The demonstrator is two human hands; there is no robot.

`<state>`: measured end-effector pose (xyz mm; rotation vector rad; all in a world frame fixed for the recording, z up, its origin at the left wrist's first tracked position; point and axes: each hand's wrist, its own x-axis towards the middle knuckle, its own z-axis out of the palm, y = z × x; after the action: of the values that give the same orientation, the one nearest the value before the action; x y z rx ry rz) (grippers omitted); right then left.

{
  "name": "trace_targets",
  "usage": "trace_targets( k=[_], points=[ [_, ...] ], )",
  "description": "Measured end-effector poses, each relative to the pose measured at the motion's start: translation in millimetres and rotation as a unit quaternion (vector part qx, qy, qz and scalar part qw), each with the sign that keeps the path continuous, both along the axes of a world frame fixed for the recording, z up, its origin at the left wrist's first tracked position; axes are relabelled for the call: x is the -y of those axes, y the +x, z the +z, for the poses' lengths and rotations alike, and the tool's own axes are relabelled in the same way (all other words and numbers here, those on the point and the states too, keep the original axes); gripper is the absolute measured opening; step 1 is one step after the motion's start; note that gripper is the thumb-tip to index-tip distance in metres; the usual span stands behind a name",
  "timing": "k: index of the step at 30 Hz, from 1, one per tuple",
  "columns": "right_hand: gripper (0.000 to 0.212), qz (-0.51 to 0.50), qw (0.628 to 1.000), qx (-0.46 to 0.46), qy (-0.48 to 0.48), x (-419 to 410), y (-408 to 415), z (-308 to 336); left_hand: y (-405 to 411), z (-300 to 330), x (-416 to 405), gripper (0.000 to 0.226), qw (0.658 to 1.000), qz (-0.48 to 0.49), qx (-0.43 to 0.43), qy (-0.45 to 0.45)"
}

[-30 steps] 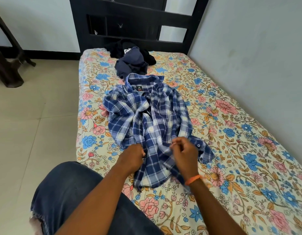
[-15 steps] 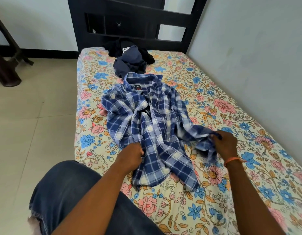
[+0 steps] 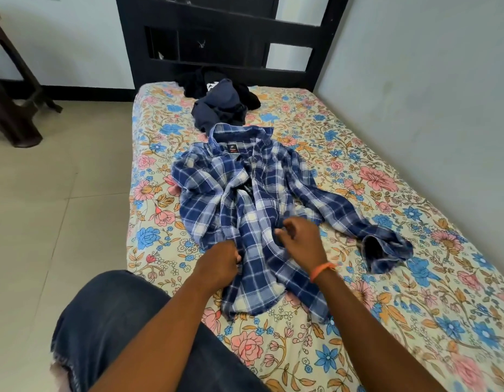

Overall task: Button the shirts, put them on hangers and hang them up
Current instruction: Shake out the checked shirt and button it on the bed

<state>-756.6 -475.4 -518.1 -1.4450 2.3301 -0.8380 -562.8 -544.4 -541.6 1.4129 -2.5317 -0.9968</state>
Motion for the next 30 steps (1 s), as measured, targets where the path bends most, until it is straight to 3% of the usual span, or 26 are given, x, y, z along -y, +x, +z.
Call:
trace_targets(
  k=[2,5,7,9,13,17,20,23,26,28,30],
  points=[
    [0.042,0.014,0.999,0.012,0.029,22,19,2,1,2,0,0.017,1.0,0.003,-0.004,0.002],
    [0.064,-0.002,0.996,-0.058,0.068,39,33,4,1,2,1,0.014,1.0,-0.003,-0.009,-0.008],
    [0.046,-0.004,0.993,-0.064,0.102,45,36,0,2,2,2,0.014,1.0,-0.006,-0.007,-0.014],
    [0.044,-0.03,0.994,-0.008,0.107,47,35,-5,2,2,2,0.014,1.0,-0.009,-0.004,-0.016],
    [0.022,-0.116,0.993,0.03,0.0,45,24,-5,1,5,1,0.012,1.0,-0.001,-0.013,-0.004],
    [0.019,-0.131,0.974,0.18,-0.05,32,-12,30,1,7,1,0.014,1.0,0.007,-0.028,0.009],
    [0.028,-0.158,0.965,0.192,-0.085,17,-47,61,2,9,0,0.014,0.999,0.003,-0.039,0.013],
    [0.027,-0.048,0.964,0.256,-0.057,-9,-66,88,2,15,-2,0.016,0.998,0.004,-0.055,0.018],
    [0.056,0.092,0.919,0.379,0.064,-37,-68,100,3,20,-5,0.017,0.996,0.008,-0.081,0.028],
    [0.069,0.135,0.902,0.386,0.141,-45,-66,96,3,20,-5,0.021,0.993,0.017,-0.105,0.047],
    [0.064,0.155,0.895,0.367,0.201,-44,-56,89,3,19,-5,0.023,0.99,0.02,-0.126,0.063]
  ],
)
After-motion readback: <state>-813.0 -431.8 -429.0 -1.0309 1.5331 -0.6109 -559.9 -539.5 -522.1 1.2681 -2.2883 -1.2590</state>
